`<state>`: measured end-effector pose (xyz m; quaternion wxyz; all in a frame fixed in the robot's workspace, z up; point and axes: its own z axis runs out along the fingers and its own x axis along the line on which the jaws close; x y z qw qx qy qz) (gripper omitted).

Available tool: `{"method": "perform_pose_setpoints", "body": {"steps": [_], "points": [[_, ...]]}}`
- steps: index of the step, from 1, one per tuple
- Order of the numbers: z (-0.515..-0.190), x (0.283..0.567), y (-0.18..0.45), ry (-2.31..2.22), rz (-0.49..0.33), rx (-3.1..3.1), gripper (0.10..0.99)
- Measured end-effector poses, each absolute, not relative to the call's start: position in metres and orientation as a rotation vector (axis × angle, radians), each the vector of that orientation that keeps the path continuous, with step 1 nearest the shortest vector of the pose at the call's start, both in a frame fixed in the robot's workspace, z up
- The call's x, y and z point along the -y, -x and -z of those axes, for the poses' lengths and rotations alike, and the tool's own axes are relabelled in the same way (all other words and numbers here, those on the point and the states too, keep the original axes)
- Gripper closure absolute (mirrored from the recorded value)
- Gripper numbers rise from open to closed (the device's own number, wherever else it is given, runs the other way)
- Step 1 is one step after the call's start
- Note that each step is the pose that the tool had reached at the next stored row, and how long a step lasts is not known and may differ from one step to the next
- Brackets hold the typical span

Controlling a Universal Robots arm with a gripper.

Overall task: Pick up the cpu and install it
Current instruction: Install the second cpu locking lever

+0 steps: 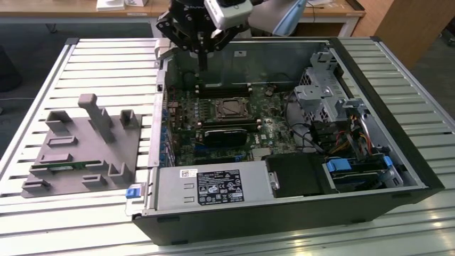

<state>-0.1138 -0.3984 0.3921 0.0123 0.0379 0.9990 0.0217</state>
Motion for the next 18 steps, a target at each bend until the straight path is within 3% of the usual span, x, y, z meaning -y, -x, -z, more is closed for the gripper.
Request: {"method": "perform_pose_setpoints", "body": {"steps": [11, 16, 18], "points": [[-0.389, 0.398, 0.1061, -0.117, -0.077, -3.115, 0.973], [-0.3886, 0.398, 0.1036, -0.12, -0.212, -3.114, 0.973], [-0.3873, 0.3979, 0.1033, -0.12, -0.227, -3.113, 0.973]]}}
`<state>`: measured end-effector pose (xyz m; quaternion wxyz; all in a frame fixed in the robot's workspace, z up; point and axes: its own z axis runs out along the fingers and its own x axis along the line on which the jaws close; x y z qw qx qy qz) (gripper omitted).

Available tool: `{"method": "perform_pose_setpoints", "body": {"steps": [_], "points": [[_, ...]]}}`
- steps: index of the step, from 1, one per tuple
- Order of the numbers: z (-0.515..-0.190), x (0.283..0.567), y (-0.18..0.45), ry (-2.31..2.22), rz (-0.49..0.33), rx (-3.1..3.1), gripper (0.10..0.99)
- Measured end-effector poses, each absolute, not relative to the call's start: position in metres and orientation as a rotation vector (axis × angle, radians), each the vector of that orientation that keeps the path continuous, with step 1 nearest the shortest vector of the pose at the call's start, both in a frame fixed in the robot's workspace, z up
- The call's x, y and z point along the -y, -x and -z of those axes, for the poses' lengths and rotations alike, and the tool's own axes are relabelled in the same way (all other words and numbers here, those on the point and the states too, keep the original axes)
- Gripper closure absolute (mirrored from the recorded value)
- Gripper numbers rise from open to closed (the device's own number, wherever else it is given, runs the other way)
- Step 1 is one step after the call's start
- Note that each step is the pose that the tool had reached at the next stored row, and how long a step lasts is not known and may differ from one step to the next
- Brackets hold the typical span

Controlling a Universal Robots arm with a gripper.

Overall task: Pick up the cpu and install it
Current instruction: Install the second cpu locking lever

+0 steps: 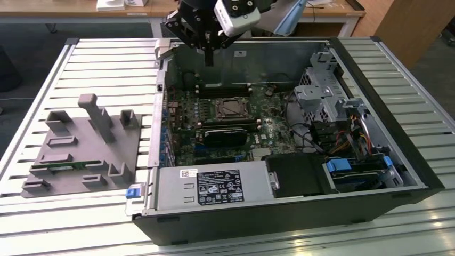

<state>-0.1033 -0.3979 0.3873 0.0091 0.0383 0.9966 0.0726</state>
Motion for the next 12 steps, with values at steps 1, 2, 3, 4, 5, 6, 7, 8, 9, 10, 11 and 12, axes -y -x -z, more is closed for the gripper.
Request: {"method": "perform_pose_setpoints", "body": {"steps": [1, 2, 3, 4, 5, 6, 7, 8, 9, 10, 11, 12], "points": [[-0.387, 0.398, 0.103, -0.12, -0.226, -3.113, 0.973], [-0.387, 0.398, 0.103, -0.12, -0.226, -3.113, 0.973], [-0.386, 0.398, 0.103, -0.12, -0.225, -3.113, 0.973], [-0.385, 0.398, 0.102, -0.119, -0.224, -3.113, 0.973], [-0.384, 0.398, 0.1, -0.12, -0.222, -3.115, 0.973], [-0.382, 0.398, 0.098, -0.12, -0.222, -3.116, 0.973], [-0.381, 0.397, 0.095, -0.12, -0.221, -3.117, 0.973], [-0.379, 0.397, 0.093, -0.12, -0.22, -3.118, 0.973], [-0.377, 0.397, 0.091, -0.12, -0.22, -3.119, 0.973], [-0.375, 0.397, 0.089, -0.121, -0.22, -3.12, 0.973], [-0.374, 0.397, 0.088, -0.121, -0.22, -3.12, 0.973], [-0.373, 0.397, 0.087, -0.121, -0.22, -3.12, 0.973]]}}
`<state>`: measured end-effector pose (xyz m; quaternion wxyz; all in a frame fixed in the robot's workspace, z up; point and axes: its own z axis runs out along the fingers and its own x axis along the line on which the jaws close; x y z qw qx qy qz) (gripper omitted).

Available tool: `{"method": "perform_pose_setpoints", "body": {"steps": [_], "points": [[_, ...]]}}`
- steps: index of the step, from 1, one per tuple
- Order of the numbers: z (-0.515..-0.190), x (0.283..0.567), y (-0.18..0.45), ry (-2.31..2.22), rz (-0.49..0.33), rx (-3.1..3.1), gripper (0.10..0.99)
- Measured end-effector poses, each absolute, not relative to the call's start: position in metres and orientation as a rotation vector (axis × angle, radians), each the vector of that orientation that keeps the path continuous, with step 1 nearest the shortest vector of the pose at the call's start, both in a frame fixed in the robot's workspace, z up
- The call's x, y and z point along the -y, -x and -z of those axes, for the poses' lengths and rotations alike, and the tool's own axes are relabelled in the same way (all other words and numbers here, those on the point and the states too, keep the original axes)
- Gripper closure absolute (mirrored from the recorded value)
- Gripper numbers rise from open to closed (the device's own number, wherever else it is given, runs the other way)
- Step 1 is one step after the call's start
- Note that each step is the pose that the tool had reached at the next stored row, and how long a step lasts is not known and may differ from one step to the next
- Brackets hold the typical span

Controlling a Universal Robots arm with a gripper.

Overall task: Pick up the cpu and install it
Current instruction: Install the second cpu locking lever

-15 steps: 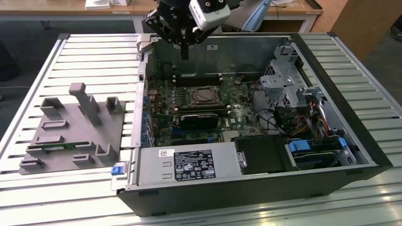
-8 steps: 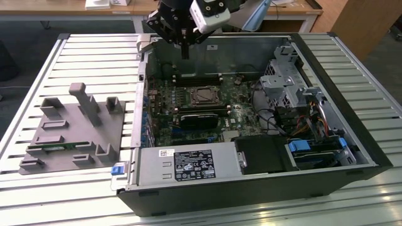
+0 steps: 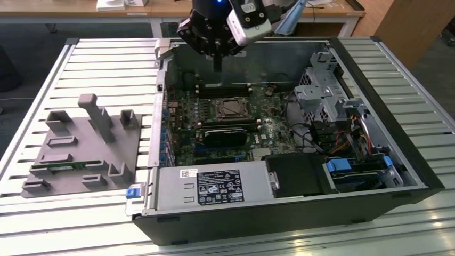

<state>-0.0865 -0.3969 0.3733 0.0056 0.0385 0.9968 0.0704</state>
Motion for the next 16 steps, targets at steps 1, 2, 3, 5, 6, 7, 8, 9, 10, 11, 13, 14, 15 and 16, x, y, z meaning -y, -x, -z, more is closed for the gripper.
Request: {"method": "perform_pose_setpoints", "body": {"steps": [1, 2, 3, 5, 6, 7, 8, 9, 10, 11, 13, 14, 15, 16], "points": [[-0.373, 0.397, 0.085, -0.12, -0.22, -3.12, 0.973], [-0.372, 0.397, 0.083, -0.121, -0.22, -3.121, 0.973], [-0.371, 0.397, 0.082, -0.121, -0.22, -3.121, 0.973], [-0.369, 0.397, 0.079, -0.121, -0.22, -3.121, 0.973], [-0.368, 0.397, 0.078, -0.121, -0.22, -3.121, 0.973], [-0.367, 0.397, 0.076, -0.121, -0.22, -3.121, 0.973], [-0.366, 0.397, 0.075, -0.121, -0.22, -3.121, 0.973], [-0.365, 0.397, 0.073, -0.121, -0.22, -3.122, 0.973], [-0.364, 0.397, 0.071, -0.121, -0.22, -3.122, 0.973], [-0.362, 0.397, 0.07, -0.121, -0.22, -3.122, 0.973], [-0.36, 0.397, 0.067, -0.121, -0.22, -3.123, 0.973], [-0.358, 0.396, 0.066, -0.121, -0.22, -3.123, 0.973], [-0.357, 0.397, 0.065, -0.121, -0.22, -3.123, 0.973], [-0.355, 0.397, 0.064, -0.121, -0.22, -3.123, 0.973]]}}
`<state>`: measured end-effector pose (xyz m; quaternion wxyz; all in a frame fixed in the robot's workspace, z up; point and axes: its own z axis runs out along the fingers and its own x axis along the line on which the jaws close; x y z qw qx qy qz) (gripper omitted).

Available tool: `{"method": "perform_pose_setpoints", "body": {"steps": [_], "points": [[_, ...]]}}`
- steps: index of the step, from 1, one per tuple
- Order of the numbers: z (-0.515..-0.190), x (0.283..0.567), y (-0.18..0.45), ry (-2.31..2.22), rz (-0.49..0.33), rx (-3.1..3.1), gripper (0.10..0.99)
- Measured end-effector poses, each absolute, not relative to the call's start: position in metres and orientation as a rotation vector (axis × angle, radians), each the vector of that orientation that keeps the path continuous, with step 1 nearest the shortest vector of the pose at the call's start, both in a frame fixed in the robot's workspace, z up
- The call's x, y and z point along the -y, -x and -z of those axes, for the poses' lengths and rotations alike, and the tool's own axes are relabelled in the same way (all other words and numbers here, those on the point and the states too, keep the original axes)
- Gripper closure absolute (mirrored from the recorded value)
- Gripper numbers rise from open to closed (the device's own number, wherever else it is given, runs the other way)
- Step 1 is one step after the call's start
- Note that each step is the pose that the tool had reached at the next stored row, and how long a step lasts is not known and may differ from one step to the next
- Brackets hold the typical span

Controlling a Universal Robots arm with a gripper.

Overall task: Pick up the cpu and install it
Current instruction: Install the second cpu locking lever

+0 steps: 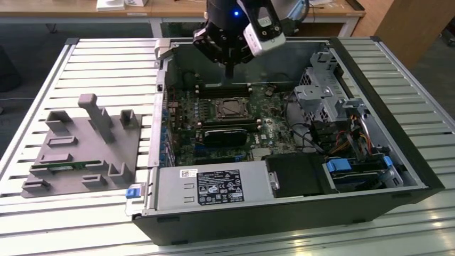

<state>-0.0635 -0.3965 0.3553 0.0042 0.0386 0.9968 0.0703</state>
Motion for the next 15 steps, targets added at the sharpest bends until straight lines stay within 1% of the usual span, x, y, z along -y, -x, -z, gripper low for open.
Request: {"method": "perform_pose_setpoints", "body": {"steps": [15], "points": [[-0.336, 0.396, 0.054, -0.121, -0.218, -3.123, 0.973]]}}
